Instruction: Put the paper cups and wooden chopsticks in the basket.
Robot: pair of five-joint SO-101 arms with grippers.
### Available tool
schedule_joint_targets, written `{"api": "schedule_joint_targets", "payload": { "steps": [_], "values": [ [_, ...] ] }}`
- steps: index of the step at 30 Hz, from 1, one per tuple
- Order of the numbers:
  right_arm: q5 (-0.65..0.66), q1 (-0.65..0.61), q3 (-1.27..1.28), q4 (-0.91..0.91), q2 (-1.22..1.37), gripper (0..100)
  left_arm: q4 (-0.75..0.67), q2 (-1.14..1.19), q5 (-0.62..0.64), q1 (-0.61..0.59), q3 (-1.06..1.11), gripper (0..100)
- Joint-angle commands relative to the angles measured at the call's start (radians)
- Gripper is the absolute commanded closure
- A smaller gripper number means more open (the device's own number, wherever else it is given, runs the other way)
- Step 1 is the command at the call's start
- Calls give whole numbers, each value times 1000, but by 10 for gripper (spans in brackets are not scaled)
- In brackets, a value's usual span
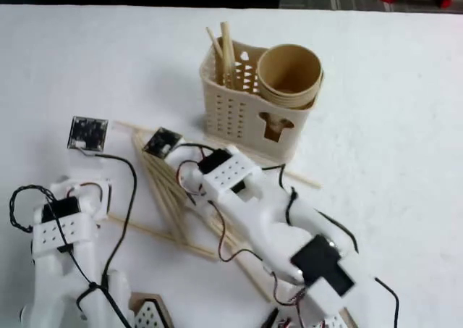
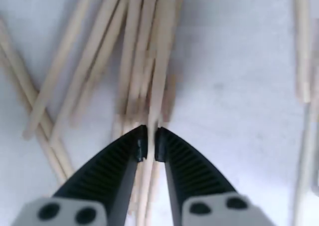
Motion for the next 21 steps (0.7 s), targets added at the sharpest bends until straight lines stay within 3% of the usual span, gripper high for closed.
{"api": "schedule_joint_targets", "payload": {
  "steps": [1,9,18,21],
  "values": [
    [9,51,-9,18,-128,979,-23,-25,-9,-8,-3,973],
    [9,56,38,15,-196,979,-23,-25,-9,-8,-3,973],
    [9,-10,51,-36,-39,970,-20,-25,-9,-8,-3,973],
    [9,-8,26,-35,27,908,-20,-25,-9,-8,-3,973]
  ]
}}
